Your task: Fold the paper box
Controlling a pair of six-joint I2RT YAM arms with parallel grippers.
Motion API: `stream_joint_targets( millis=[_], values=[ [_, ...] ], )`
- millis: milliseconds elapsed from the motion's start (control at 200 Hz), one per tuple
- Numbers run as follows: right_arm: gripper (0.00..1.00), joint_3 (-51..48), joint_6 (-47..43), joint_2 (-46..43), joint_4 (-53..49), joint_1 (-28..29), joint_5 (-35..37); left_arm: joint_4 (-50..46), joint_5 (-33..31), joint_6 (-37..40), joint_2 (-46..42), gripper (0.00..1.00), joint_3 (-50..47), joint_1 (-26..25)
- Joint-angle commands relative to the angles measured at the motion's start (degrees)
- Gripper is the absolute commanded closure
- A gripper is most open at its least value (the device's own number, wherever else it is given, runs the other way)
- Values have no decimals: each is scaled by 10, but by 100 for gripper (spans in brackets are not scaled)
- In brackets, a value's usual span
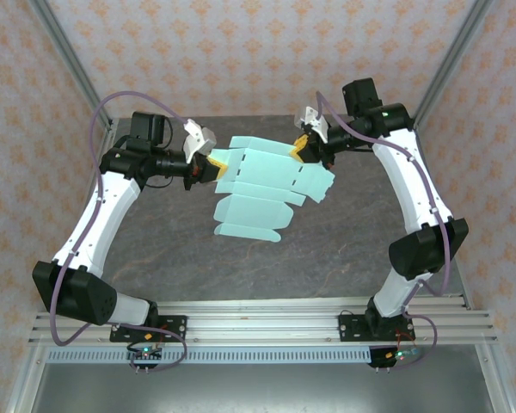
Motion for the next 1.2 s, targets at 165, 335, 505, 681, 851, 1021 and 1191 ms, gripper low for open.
stream_joint_targets(
  millis=[165,335,505,681,851,1021,1191],
  values=[
    [100,-1,-21,-29,-25,-17,11,31,-33,-40,-5,69,0,1],
    [100,-15,1,-39,-48,-17,-38,114,-83,-113,-38,57,-47,3],
    [100,-85,89,-92,23,-15,-74,220,-203,-218,-99,44,-113,4],
    [100,-134,207,-133,84,-6,-69,318,-249,-320,-179,38,-192,4],
    [100,-171,299,-133,106,14,-72,375,-338,-448,-245,35,-265,3],
    [100,-231,427,-128,184,37,-25,315,-458,-516,-293,34,-283,2],
    [100,-276,507,-136,240,47,51,282,-464,-534,-313,34,-304,-5]
  ],
)
